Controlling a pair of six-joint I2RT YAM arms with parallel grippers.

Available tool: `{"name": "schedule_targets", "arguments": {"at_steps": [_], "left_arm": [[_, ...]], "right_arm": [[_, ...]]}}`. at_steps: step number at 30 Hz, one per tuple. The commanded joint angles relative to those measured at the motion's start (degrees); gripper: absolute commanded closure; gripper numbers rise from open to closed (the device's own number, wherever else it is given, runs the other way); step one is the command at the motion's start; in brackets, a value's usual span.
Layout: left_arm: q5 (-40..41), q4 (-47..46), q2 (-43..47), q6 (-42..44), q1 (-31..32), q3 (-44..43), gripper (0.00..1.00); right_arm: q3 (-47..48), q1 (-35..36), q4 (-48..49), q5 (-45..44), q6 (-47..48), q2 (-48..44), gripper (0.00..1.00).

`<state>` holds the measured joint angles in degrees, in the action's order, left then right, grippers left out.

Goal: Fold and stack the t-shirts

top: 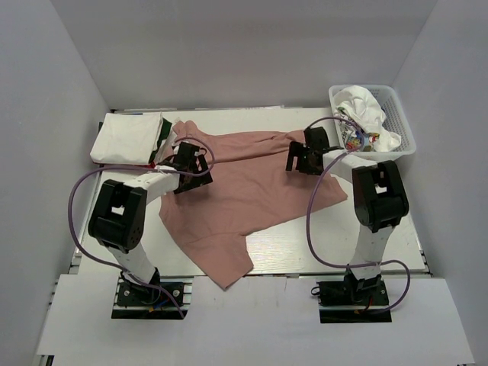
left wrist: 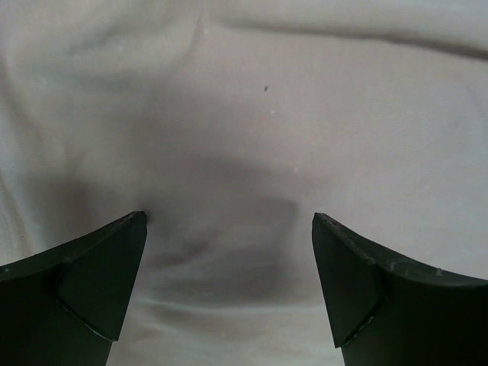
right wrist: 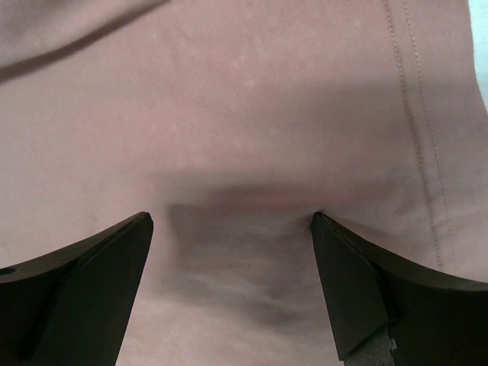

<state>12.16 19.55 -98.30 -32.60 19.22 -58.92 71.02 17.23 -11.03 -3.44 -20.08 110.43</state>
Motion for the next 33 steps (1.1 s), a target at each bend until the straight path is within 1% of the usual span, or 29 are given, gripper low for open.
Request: {"name": "schedule_targets", "arguments": {"at_steps": [1,2,4,5,6,7,8,9,10,11,12,13,14,16,18,20,21,22,23,24,25,26,27,28,29,30,31,32,33], "left_arm": [[-2.9,-2.8,1.3,-1.1,-0.2,3.0,0.01],[-3.6,-2.8,1.3,-1.1,-0.2,3.9,0.01],[-5.0,-3.3,1.3,-1.7,-0.2,5.6,0.01],[-5.0,-2.2,1.3,-1.7,-0.2,5.7,0.01],[-5.0,-1.4,1.3,-1.7,-0.2,6.3,0.01],[-3.6,-0.3,2.2,-2.4,0.3,7.1,0.01],[-2.6,1.5,3.1,-2.4,0.3,7.7,0.01],[-2.6,2.3,4.2,-2.9,0.9,8.5,0.01],[-2.1,3.6,5.2,-4.6,0.9,10.5,0.01],[-2.1,5.0,7.5,-5.4,0.9,11.5,0.01],[-2.1,7.4,9.0,-6.2,0.9,12.8,0.01],[-1.5,8.7,10.7,-7.7,0.9,14.7,0.01],[-1.5,9.8,14.4,-7.7,0.9,15.3,0.01],[-2.9,11.1,18.2,-7.7,0.9,15.3,0.01],[-2.9,11.1,20.9,-6.7,0.9,13.7,0.01],[-2.9,9.9,21.7,-5.1,0.9,9.6,0.01],[-2.9,9.1,21.1,-4.3,0.9,8.0,0.01],[-2.9,8.4,18.5,-3.5,0.1,3.8,0.01],[-2.9,7.7,14.6,-1.7,-0.4,-0.5,0.01],[-2.2,7.7,14.5,-1.2,-0.4,-3.0,0.01],[-1.0,8.9,12.1,-1.2,-0.4,-5.7,0.01],[-1.0,9.7,6.7,-0.3,-0.4,-8.6,0.01],[1.2,10.5,3.8,-0.3,-0.4,-13.4,0.01],[2.2,11.8,1.1,-0.3,-0.4,-15.6,0.01],[2.7,12.3,-1.5,0.6,-1.0,-17.6,0.01],[2.7,13.2,-6.8,0.6,-1.6,-21.9,0.01],[2.7,14.4,-9.3,1.1,-1.6,-24.0,0.01],[2.7,15.1,-11.5,1.1,-2.2,-25.7,0.01],[2.7,15.8,-13.6,1.7,-2.2,-28.8,0.01]], "right_arm": [[-6.1,-0.4,0.5,0.8,-2.8,-2.0,0.10],[-7.3,-0.4,0.2,0.4,-4.6,-3.5,0.10],[-14.2,-0.3,0.2,-2.2,-5.8,-7.1,0.10],[-18.2,-0.3,-0.5,-2.8,-8.5,-8.6,0.10],[-20.5,0.1,-0.7,-3.3,-9.3,-13.6,0.10],[-27.0,0.1,-0.6,-2.9,-11.0,-15.5,0.10],[-29.3,0.0,-1.4,-2.5,-12.0,-17.4,0.10],[-31.1,0.2,-1.7,-2.2,-13.9,-23.4,0.10],[-32.9,0.8,-2.8,-1.7,-14.3,-25.6,0.10],[-37.7,1.1,-4.0,-1.7,-14.9,-30.0,0.10],[-38.9,1.5,-4.5,-1.3,-14.8,-34.2,0.10],[-39.8,1.7,-6.3,-1.2,-14.3,-36.1,0.10],[-39.0,2.3,-7.3,-1.8,-13.9,-39.8,0.10],[-35.6,2.2,-9.9,-3.2,-10.8,-44.8,0.10],[-30.0,2.7,-9.1,-3.8,-8.3,-45.7,0.10],[-26.1,2.5,-7.2,-4.6,-6.5,-45.3,0.10],[-25.2,2.5,-3.6,-5.3,-6.4,-44.8,0.10],[-24.5,2.4,-2.4,-5.9,-6.7,-41.5,0.10],[-20.7,2.3,-1.0,-7.6,-6.8,-36.7,0.10],[-19.3,2.3,-1.0,-8.2,-6.8,-36.7,0.10],[-17.8,2.3,0.0,-8.3,-6.7,-34.9,0.10],[-14.2,2.2,-0.1,-8.6,-6.0,-30.7,0.10],[-12.3,2.1,-0.8,-8.9,-6.0,-26.2,0.10],[-6.0,2.2,-3.3,-9.2,-5.7,-23.9,0.10],[-4.2,2.2,-3.9,-9.6,-4.8,-17.9,0.10],[-2.4,2.3,-4.5,-10.7,-4.3,-16.0,0.10],[2.1,2.3,-5.3,-11.1,-3.9,-14.3,0.10],[3.2,2.0,-6.3,-11.4,-3.3,-9.8,0.10],[4.5,2.1,-7.5,-11.9,-3.2,-8.3,0.10]]}}
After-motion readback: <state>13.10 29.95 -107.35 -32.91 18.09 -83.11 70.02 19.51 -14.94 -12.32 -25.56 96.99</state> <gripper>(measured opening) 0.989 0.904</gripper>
